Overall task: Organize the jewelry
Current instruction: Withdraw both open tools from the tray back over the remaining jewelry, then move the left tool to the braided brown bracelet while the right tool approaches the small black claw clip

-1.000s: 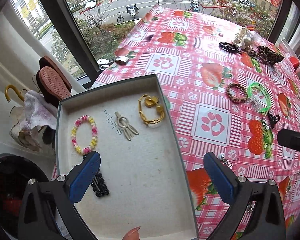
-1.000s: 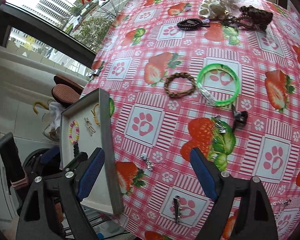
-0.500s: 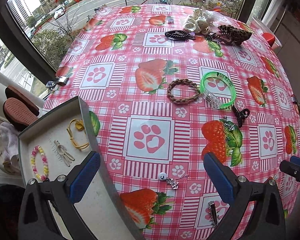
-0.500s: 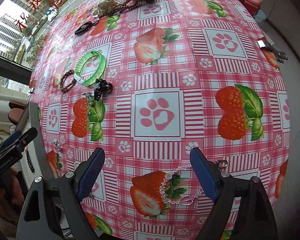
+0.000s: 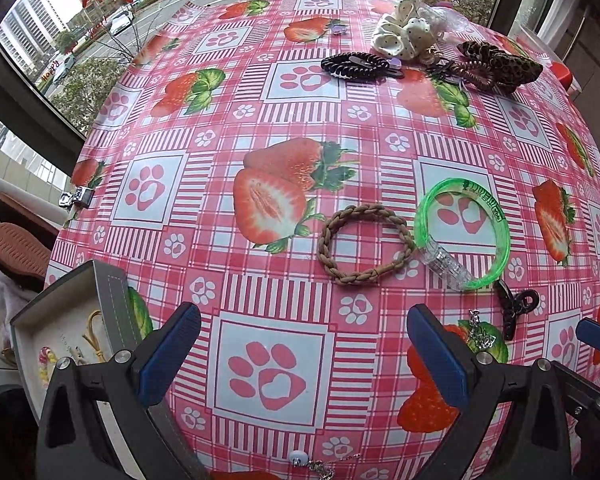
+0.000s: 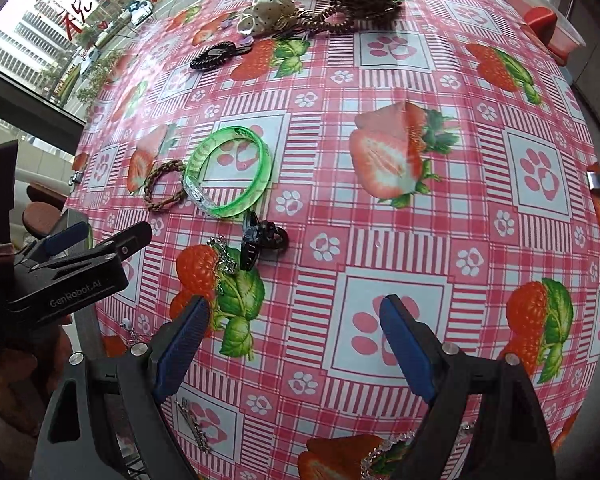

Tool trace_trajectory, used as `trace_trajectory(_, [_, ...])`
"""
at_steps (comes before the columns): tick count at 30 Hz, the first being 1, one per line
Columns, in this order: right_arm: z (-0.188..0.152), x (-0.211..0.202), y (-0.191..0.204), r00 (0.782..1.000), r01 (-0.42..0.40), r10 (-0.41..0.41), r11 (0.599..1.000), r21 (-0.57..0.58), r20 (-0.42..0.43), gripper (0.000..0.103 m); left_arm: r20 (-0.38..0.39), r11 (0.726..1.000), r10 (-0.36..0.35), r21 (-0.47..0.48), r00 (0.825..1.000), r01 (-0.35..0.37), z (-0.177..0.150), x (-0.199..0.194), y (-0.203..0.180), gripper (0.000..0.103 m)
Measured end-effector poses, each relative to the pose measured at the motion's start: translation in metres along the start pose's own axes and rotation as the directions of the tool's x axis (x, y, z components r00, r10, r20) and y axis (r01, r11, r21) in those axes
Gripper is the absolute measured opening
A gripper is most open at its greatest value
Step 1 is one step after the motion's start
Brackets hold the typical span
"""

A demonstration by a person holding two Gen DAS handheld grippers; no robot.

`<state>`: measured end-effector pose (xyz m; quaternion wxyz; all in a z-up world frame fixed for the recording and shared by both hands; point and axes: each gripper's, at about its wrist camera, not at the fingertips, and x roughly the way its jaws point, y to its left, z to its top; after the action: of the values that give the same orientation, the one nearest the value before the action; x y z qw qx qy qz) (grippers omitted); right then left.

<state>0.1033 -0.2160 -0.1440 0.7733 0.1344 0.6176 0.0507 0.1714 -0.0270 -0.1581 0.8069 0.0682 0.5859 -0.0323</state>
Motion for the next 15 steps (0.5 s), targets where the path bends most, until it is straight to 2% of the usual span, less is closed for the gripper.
trace_trajectory(2, [0.007, 0.008, 0.006, 1.0, 0.0, 0.0, 1.0, -0.017, -0.003, 0.088, 0.001, 1.0, 0.002, -0.014, 1.0, -0.002, 0.005, 0.005, 0.001, 0.103])
trace_trajectory(5, [0.014, 0.018, 0.011, 1.0, 0.003, -0.003, 1.0, -0.025, -0.014, 0.077, 0.012, 1.0, 0.002, -0.023, 1.0, -0.001, 0.012, 0.01, 0.0, 0.103])
trace_trajectory(8, [0.02, 0.027, 0.012, 1.0, 0.002, -0.002, 1.0, -0.025, -0.022, 0.073, 0.014, 1.0, 0.003, -0.028, 1.0, -0.003, 0.019, 0.016, -0.001, 0.103])
trace_trajectory(10, [0.022, 0.03, 0.013, 1.0, 0.008, -0.009, 0.999, -0.031, -0.022, 0.069, 0.01, 0.999, 0.008, -0.037, 1.0, -0.008, 0.024, 0.021, -0.001, 0.098])
trace_trajectory(13, [0.025, 0.031, 0.016, 1.0, 0.026, -0.026, 0.998, -0.051, -0.008, 0.065, 0.011, 0.998, 0.002, -0.06, 1.0, -0.002, 0.028, 0.025, -0.001, 0.096])
trace_trajectory(14, [0.025, 0.032, 0.018, 0.999, 0.033, -0.033, 0.998, -0.062, -0.006, 0.063, 0.006, 0.998, 0.007, -0.06, 1.0, -0.007, 0.029, 0.028, -0.001, 0.089])
trace_trajectory(15, [0.025, 0.032, 0.02, 0.999, 0.042, -0.042, 0.996, -0.075, -0.002, 0.061, 0.011, 0.998, -0.006, -0.063, 1.0, 0.007, 0.03, 0.028, -0.001, 0.088])
